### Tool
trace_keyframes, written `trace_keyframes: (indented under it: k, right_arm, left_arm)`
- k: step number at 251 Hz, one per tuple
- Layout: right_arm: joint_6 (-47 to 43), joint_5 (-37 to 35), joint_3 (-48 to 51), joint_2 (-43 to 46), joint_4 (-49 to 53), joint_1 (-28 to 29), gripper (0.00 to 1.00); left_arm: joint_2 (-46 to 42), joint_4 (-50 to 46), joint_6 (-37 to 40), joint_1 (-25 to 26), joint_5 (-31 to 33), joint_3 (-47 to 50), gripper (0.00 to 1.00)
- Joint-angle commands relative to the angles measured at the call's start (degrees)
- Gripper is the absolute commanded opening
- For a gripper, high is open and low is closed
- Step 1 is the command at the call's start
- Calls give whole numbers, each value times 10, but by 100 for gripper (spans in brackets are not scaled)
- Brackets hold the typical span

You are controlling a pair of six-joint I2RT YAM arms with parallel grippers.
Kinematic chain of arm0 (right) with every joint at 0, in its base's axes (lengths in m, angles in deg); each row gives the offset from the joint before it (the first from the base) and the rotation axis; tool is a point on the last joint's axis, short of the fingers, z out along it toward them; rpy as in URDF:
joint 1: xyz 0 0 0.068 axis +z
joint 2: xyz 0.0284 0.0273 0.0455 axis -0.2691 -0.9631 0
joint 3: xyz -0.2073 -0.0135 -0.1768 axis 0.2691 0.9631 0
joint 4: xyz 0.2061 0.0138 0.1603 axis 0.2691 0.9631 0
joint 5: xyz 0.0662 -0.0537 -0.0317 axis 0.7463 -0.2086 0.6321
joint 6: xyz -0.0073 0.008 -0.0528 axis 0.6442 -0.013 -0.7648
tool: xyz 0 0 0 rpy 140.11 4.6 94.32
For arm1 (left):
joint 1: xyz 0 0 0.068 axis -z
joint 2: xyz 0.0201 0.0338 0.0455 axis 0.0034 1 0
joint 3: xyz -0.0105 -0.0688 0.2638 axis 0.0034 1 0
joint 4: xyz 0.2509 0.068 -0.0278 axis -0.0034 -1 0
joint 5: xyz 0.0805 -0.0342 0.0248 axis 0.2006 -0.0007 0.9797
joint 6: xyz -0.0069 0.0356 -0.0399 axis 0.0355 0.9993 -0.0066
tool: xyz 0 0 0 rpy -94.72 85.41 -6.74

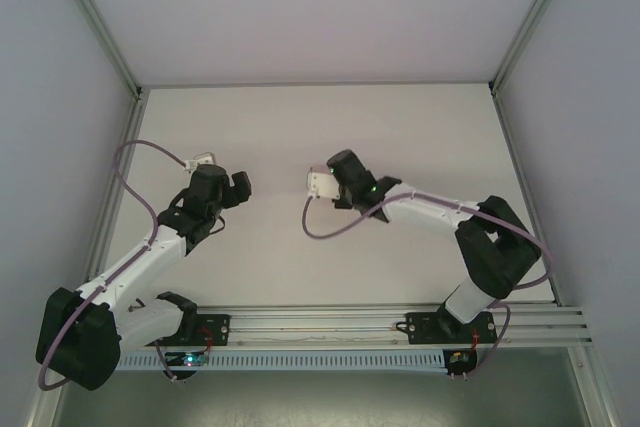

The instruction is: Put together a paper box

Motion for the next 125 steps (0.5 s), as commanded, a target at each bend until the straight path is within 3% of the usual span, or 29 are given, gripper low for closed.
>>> trace_keyframes:
  k: [1,66,125]
  right_arm:
    - [-63,-57,45,-22,-205,32,28]
    - [-68,-88,71,-80,-260,56,28]
    - [-25,-89,69,-80,-186,67,44]
  left_arm:
    - [-6,-4,-5,-9,25,8,100]
    - [-10,-5,-5,-9,22,8,100]
    - [-12,-7,-9,-9,30,10,100]
